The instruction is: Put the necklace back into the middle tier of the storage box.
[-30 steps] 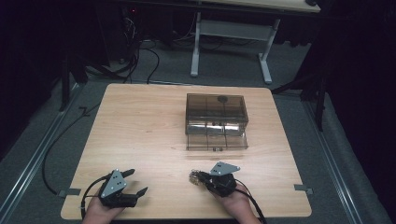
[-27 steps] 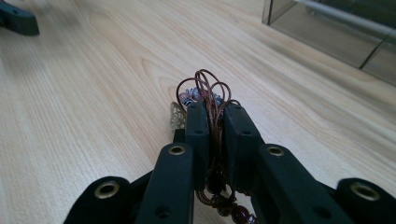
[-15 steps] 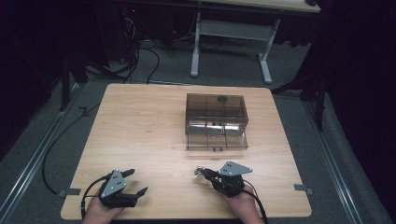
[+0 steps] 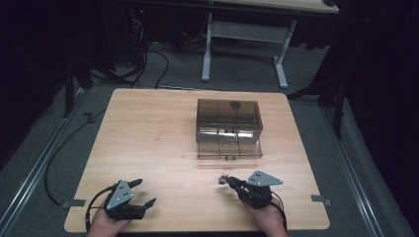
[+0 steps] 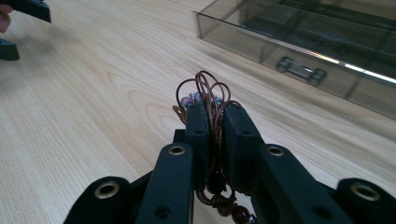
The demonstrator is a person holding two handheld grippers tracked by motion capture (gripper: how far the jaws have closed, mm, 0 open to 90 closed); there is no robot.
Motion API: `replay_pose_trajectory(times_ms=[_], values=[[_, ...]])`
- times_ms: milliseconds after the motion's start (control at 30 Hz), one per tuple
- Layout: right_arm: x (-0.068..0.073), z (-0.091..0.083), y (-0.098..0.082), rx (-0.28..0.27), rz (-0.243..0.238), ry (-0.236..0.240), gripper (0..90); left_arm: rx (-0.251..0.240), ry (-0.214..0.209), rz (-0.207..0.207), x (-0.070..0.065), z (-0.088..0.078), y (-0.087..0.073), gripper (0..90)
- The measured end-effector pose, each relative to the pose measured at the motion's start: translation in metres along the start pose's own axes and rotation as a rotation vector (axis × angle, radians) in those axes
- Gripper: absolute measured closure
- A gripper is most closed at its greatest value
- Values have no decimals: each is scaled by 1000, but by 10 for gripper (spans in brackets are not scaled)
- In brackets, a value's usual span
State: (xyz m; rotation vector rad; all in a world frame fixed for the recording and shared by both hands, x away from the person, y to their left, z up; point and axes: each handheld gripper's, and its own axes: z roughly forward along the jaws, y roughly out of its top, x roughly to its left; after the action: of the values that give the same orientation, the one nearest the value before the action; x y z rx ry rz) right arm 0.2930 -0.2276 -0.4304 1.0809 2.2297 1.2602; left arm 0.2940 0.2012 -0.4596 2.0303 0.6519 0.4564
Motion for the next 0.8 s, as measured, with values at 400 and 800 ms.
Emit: replay_pose_trajectory(times_ms=[400, 800], values=[[-27, -32, -16, -14, 55, -80, 815, 6, 4, 0, 0, 1, 0, 193], [-42, -57, -42, 11, 117, -121, 815, 9, 0, 1, 0, 1, 0, 194]])
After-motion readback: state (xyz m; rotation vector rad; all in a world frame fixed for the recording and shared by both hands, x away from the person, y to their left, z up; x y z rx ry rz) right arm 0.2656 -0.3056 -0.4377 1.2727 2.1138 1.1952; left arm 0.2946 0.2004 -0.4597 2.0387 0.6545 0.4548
